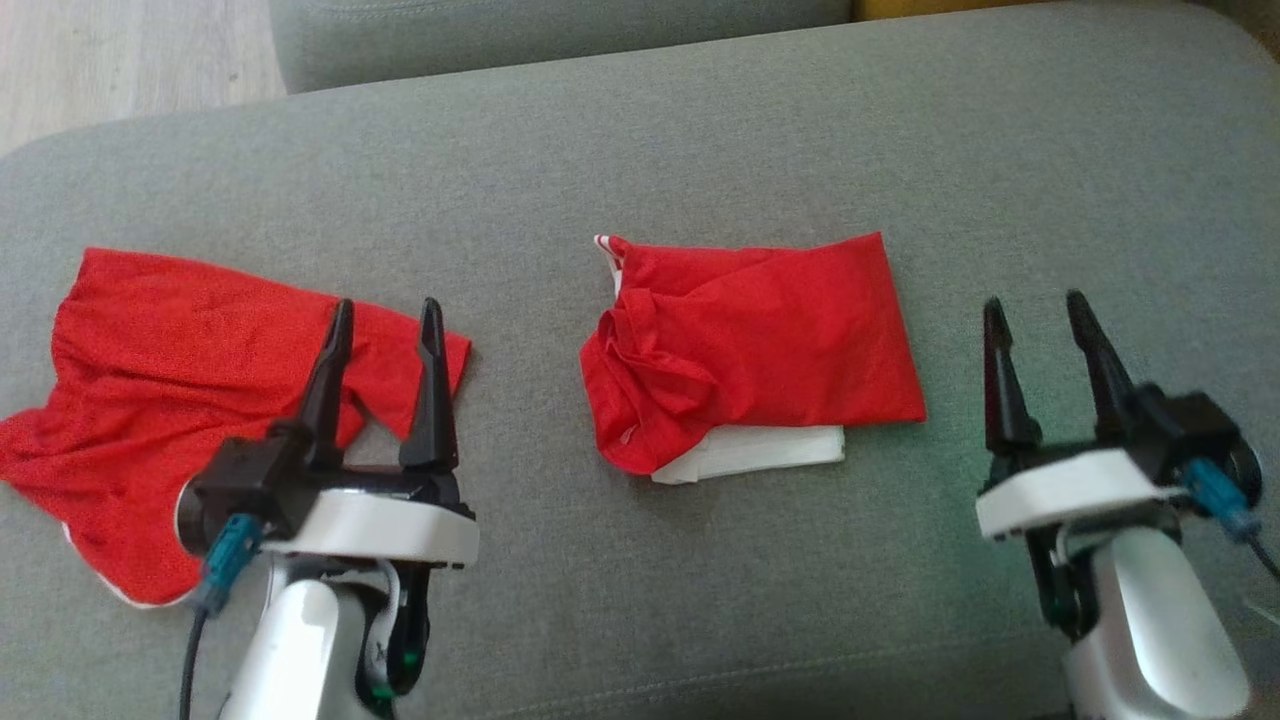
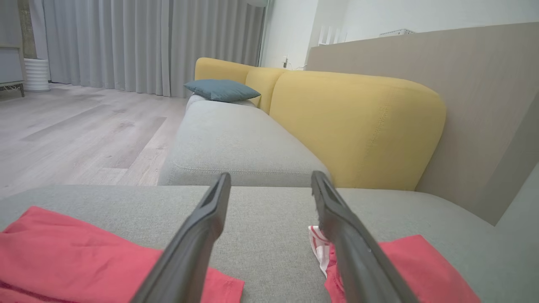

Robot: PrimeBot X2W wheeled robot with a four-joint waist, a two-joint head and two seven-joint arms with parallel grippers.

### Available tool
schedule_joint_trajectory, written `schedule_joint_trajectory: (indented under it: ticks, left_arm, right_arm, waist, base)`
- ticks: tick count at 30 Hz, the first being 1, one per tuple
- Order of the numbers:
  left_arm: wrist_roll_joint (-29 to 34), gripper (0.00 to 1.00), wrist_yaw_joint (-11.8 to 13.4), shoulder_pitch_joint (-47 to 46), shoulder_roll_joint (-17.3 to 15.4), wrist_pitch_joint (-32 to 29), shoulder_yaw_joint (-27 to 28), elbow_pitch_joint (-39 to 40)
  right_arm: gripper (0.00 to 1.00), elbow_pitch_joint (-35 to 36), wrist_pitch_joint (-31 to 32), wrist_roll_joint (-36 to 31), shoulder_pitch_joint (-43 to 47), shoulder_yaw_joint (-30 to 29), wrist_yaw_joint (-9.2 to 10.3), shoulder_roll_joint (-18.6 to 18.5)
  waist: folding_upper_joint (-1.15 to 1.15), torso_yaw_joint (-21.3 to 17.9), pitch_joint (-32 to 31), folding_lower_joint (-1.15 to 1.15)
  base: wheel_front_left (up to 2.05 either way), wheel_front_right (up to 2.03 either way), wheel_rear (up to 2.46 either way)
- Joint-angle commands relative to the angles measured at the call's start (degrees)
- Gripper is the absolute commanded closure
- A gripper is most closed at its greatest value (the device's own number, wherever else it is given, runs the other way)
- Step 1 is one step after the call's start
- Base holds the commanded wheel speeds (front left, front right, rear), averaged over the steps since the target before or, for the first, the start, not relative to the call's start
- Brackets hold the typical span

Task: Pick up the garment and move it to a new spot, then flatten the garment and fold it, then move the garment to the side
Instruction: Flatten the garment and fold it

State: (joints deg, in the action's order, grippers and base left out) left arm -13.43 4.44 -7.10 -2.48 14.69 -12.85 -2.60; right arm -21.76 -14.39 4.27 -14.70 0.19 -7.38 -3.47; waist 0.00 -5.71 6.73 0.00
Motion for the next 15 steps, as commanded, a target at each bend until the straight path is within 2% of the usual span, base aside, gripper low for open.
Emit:
schedule_joint_trajectory:
  ticks: [1, 7, 15]
  left_arm:
    - [0.5, 0.0, -0.2, -0.7, -0.4, 0.3, 1.2, 1.6]
    - [0.7, 0.0, -0.1, -0.1, -0.4, 0.3, 0.9, 2.1]
    - [0.8, 0.0, -0.1, -0.6, -0.4, 0.3, 0.2, 1.9]
  right_arm:
    - [0.0, 2.4, -0.6, -0.2, 0.1, 0.6, -0.11, 0.5]
    - [0.0, 3.8, -0.6, 2.3, 1.8, 0.5, -0.11, 0.6]
    - [0.0, 3.0, -0.5, 2.2, 1.6, 0.0, -0.11, 0.6]
  waist:
    - [0.0, 0.1, 0.1, 0.0]
    - [0.0, 0.5, 0.3, 0.0]
    - [0.0, 1.2, 1.2, 0.0]
  base:
    - [0.0, 0.0, 0.0]
    - [0.0, 0.0, 0.0]
    - [0.0, 0.0, 0.0]
